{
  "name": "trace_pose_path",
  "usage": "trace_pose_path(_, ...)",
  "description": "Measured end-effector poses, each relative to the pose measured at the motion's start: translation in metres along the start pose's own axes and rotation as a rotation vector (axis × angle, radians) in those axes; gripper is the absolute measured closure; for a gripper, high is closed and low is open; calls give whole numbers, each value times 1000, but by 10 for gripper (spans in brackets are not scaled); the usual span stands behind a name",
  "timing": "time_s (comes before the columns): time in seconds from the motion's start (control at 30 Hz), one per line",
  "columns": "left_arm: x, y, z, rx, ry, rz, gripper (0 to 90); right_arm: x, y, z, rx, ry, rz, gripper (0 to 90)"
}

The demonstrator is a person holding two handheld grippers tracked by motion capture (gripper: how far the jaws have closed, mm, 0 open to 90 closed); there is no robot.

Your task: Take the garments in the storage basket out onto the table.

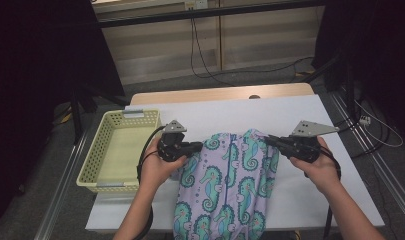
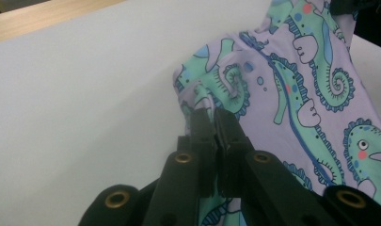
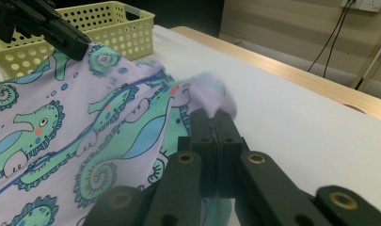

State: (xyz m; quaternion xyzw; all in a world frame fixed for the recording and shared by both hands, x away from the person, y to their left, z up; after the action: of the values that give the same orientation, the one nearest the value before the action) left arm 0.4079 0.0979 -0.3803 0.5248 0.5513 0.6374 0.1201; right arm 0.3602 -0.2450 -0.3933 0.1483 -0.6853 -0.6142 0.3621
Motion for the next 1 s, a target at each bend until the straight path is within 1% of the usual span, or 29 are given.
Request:
trace_pose_path(0.07, -2, 0, 0, -2, 2, 2, 876, 2, -1, -2, -1, -13, 3, 899)
trace_pose_path(0.2, -5, 2, 0, -6, 4, 4, 878, 3, -4, -4, 0, -19, 11, 898)
trace_pose_path(0.33, -7, 4, 1, -7, 4, -1, 878, 4, -2, -5, 6, -31, 7, 898)
trace_pose_path(0.47, -9, 9, 0, -9, 3, -7, 878, 7, -1, -7, 2, -34, 3, 898)
trace_pose_path(0.57, -10, 12, 0, -19, 0, -1, 878, 9, -2, -9, -4, -42, 0, 898)
trace_pose_path(0.6, -11, 13, 0, -15, 1, -8, 878, 10, -2, -10, -4, -43, -1, 898)
trace_pose_path(0.63, -12, 15, 0, -22, 1, -5, 878, 11, -1, -11, -3, -46, -2, 898)
trace_pose_path(1.0, -17, 23, -2, -37, -3, 10, 878, 13, -2, -17, -7, -56, 0, 898)
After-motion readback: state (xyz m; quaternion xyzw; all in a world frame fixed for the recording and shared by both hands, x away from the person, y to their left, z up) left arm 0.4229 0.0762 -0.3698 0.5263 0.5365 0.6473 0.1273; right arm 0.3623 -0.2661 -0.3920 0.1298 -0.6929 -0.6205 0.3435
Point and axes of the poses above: each handheld gripper's, and its own axes: x roughly backward along the jaws, y roughly out of its top, z roughly to its left, the point moved 2 cm from there along -x, roughly forward along the jaws, and after that the axes turned 4 degrees about -z, right-handed, at the moved point
